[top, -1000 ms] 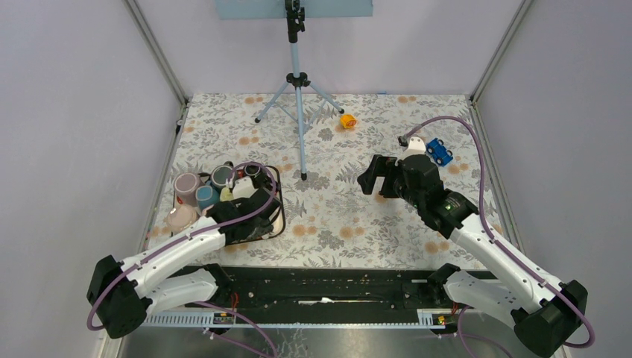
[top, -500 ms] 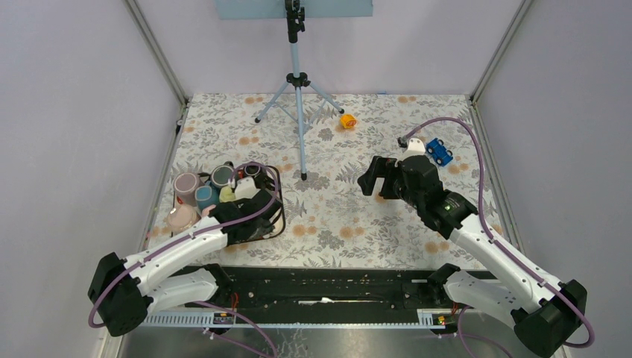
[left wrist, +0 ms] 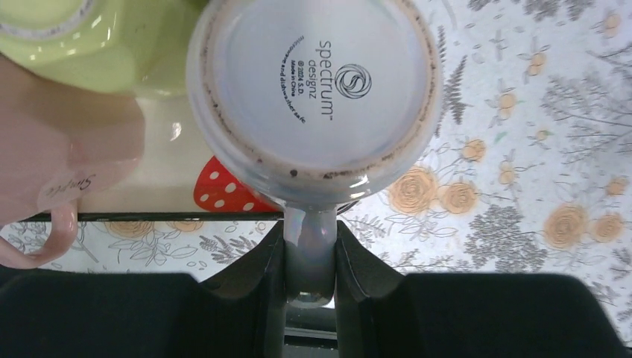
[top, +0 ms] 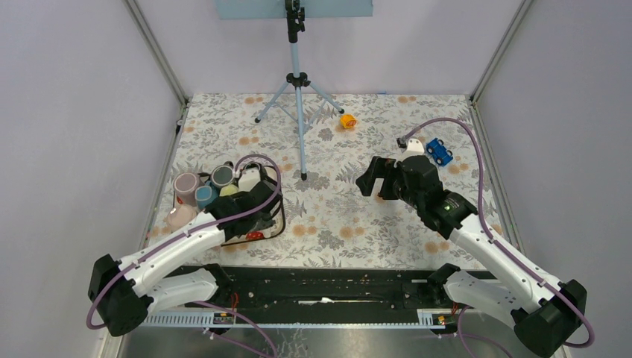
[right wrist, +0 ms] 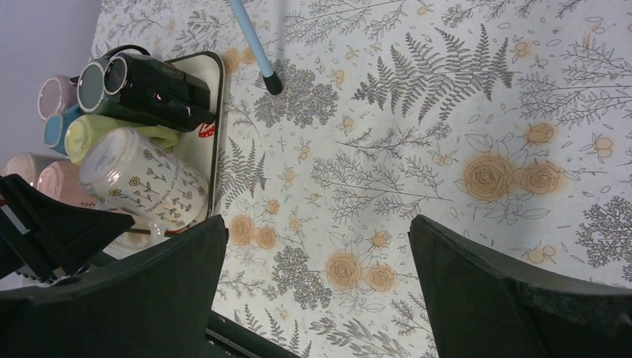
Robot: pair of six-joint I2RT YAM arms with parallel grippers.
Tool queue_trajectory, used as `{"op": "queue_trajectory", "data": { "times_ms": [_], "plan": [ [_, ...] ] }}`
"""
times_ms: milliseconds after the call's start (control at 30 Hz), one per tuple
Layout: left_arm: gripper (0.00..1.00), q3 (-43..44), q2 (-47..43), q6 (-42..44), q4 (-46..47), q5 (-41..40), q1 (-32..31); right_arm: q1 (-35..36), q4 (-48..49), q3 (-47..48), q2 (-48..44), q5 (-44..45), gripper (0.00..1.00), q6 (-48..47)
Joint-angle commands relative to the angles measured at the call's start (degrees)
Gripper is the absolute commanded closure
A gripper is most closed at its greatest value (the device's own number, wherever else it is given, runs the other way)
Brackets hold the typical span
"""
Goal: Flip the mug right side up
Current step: Turn over the cup on the tray.
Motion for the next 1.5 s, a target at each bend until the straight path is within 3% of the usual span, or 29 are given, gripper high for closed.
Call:
{"op": "queue_trajectory", "data": {
  "times_ms": [0,533,1067,1333,1467],
  "plan": [
    [1.00,6.1,-1.6,3.6,3.2,-1.5,-0.1,0.4,3.2,-0.5,-0.5,-2.1,0.00,1.4],
    [1.00,12.4,2.4,2.0,4.1,1.7,0.0,0.9,12.8,-5.8,0.4,-9.9,0.00,0.4],
    [1.00,21.5,6.7,3.3,3.8,8.8,5.5,9.6,24.3,-5.6,5.9,-7.7,0.00,-5.6],
    [1.00,23.2,6.6,2.1,7.0,14.4,8.8,11.1,32.6,-5.8,9.7,-13.1,0.07,1.6],
    [1.00,24.2,7.2,1.3,7.7,17.6,9.9,15.1,31.7,-3.9,10.3,-8.1,0.08,-3.6]
  ]
}}
